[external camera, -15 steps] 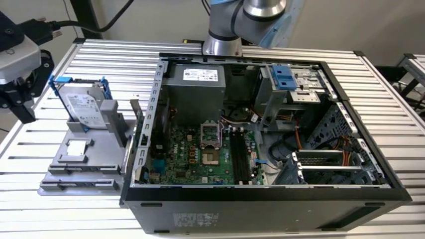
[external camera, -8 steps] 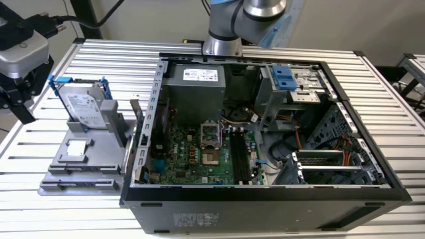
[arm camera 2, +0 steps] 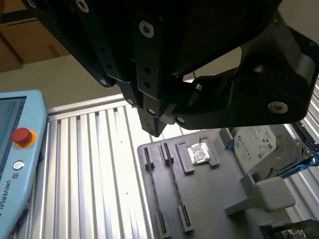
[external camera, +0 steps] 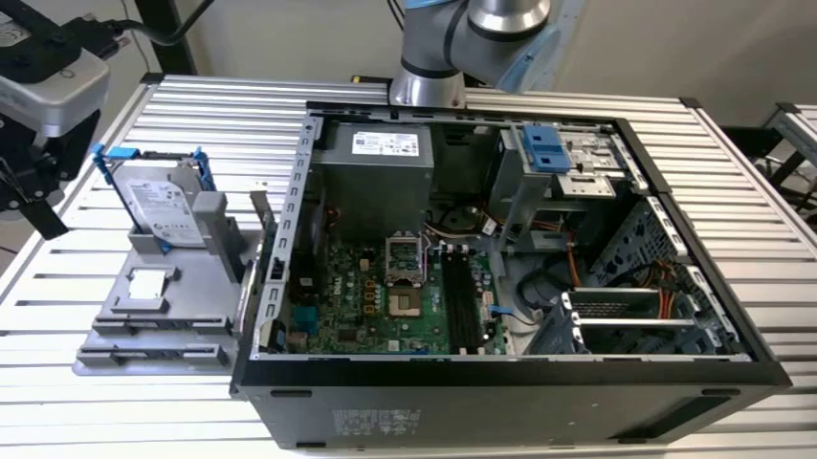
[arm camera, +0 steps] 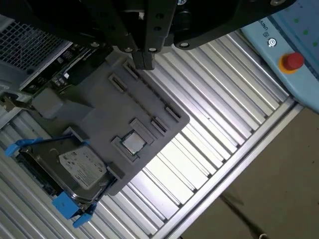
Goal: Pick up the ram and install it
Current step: 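Pick up the ram and move it above insertion slot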
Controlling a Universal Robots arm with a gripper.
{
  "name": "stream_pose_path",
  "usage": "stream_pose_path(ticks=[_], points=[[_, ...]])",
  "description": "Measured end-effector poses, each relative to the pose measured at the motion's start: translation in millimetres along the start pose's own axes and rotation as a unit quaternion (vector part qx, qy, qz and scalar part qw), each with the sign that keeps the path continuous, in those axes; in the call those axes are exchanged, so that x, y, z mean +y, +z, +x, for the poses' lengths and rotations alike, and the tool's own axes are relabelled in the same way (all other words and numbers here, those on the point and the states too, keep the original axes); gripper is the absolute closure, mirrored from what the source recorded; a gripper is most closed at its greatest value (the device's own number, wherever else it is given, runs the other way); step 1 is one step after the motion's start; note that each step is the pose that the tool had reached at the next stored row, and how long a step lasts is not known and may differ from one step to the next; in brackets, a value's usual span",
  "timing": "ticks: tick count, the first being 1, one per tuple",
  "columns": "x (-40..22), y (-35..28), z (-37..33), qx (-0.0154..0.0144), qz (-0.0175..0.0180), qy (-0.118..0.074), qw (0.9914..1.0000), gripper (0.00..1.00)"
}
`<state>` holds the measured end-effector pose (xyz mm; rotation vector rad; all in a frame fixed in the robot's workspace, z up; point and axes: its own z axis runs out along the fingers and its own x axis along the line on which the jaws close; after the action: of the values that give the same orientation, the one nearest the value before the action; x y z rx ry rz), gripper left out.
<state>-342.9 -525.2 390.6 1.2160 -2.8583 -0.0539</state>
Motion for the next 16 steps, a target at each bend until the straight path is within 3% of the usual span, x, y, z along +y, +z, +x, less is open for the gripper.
stream_pose_path(ticks=[4,8,11,16], points=[[0.0,0.0,0.0,0.0018,0.0008,-0.037,0.99933,1.0],[0.0,0.0,0.0,0.0037,0.0017,-0.073,0.99735,1.0],[0.0,0.0,0.0,0.005,0.0023,-0.099,0.9951,1.0],[0.0,0.0,0.0,0.0072,0.0033,-0.143,0.98966,1.0]])
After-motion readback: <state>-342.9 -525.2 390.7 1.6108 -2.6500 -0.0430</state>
